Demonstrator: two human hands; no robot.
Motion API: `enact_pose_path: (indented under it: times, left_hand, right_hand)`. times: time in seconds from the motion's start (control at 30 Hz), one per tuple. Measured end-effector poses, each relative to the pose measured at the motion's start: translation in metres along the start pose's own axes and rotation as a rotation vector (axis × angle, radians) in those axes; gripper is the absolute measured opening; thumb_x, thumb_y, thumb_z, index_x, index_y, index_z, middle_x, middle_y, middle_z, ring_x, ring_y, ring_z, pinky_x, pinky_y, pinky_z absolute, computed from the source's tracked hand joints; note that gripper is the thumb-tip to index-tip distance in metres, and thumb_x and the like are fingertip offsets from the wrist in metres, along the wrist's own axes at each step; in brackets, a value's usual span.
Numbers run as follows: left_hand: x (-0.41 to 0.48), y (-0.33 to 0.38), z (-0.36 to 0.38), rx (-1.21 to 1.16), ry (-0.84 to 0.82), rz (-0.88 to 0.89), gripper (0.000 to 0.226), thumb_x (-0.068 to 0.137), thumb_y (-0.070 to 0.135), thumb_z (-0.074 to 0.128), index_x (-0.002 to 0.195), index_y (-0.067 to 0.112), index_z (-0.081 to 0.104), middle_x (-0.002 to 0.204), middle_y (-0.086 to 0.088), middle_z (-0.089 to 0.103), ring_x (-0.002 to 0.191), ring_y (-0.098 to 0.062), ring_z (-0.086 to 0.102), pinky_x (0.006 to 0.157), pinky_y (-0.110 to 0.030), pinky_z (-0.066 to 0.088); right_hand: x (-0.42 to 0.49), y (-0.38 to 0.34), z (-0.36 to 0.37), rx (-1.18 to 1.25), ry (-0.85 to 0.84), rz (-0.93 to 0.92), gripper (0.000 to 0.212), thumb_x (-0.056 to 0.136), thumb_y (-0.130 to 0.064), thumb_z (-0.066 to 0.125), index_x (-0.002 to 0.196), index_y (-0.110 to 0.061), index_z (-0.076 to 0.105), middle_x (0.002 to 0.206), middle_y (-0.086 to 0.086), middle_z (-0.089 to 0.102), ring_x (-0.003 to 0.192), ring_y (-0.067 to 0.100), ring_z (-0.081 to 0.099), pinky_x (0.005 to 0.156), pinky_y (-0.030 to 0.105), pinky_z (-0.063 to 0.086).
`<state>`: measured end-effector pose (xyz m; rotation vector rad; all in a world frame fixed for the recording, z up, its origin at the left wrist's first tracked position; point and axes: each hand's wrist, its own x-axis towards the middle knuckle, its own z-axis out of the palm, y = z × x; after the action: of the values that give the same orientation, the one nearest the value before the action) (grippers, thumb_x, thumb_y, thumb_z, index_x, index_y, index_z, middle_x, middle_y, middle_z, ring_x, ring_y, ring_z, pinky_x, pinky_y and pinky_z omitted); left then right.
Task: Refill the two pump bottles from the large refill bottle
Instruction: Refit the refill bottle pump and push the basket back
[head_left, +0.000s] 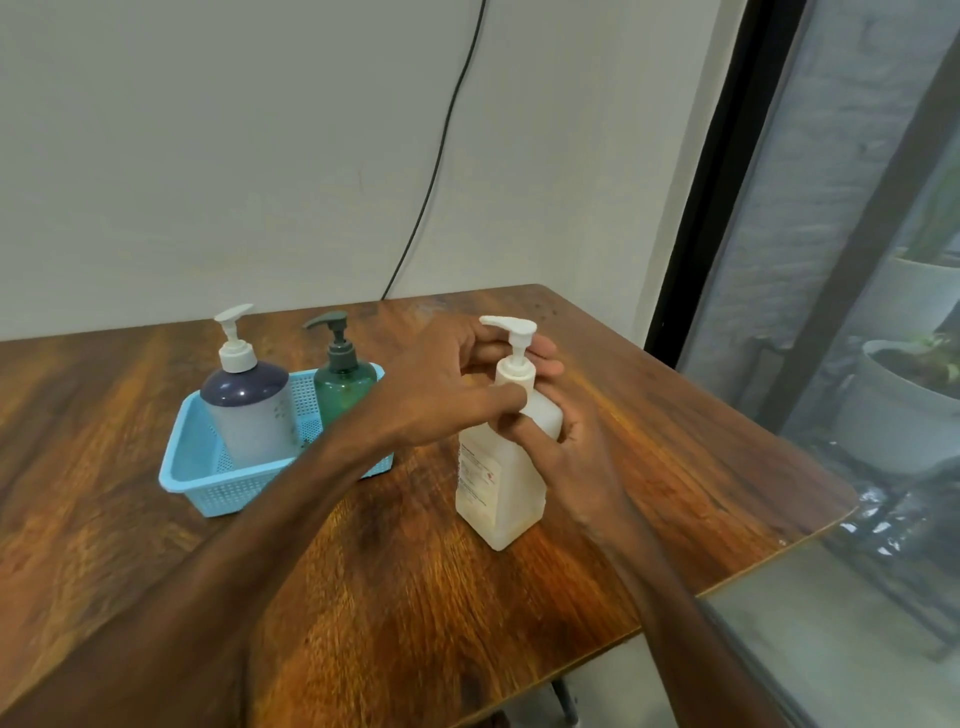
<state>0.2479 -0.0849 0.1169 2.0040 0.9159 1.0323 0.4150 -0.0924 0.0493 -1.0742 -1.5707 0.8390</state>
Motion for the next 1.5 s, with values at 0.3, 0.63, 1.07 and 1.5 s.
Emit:
enact_pose_path:
  times: [0.3, 0.63, 1.07, 1.5]
  left_hand:
    - [0.001, -0.007, -0.003, 0.191, 0.178, -0.013, 0.047, 0.069, 0.057, 0.087, 0.108, 0.045, 0.064, 0.088, 0.036, 0.065, 0.085, 0.015, 0.060, 0.073, -0.006, 0.049]
    - [-0.001, -0.006, -0.008, 0.059, 0.120, 0.041, 0.040, 0.077, 0.009, 0.088, 0.103, 0.032, 0.070, 0.101, 0.015, 0.078, 0.095, -0.017, 0.073, 0.087, -0.036, 0.060]
    - [-0.004, 0.002, -0.003, 0.275, 0.255, 0.152, 0.024, 0.071, 0.043, 0.089, 0.090, 0.037, 0.077, 0.076, 0.030, 0.071, 0.075, 0.000, 0.070, 0.059, -0.013, 0.052]
    - [0.000, -0.002, -0.013, 0.265, 0.137, 0.075, 0.022, 0.077, 0.040, 0.087, 0.098, 0.039, 0.079, 0.092, 0.019, 0.078, 0.076, -0.002, 0.069, 0.062, -0.014, 0.049]
  right_hand:
    - [-0.001, 0.007, 0.005, 0.068, -0.021, 0.059, 0.068, 0.069, -0.063, 0.063, 0.130, -0.032, 0.060, 0.112, -0.010, 0.074, 0.097, 0.011, 0.073, 0.079, 0.035, 0.062]
    - [0.000, 0.006, 0.007, 0.140, -0.016, 0.074, 0.070, 0.070, -0.058, 0.066, 0.130, -0.023, 0.061, 0.111, -0.005, 0.074, 0.098, 0.013, 0.073, 0.073, 0.028, 0.058]
    - [0.000, 0.004, 0.009, 0.088, -0.001, 0.071, 0.076, 0.067, -0.065, 0.060, 0.132, -0.026, 0.059, 0.113, -0.008, 0.074, 0.097, 0.010, 0.073, 0.075, 0.028, 0.058]
    - [-0.002, 0.004, 0.009, 0.091, -0.015, 0.072, 0.075, 0.067, -0.064, 0.061, 0.137, -0.035, 0.056, 0.114, -0.012, 0.072, 0.097, 0.005, 0.071, 0.072, 0.025, 0.058]
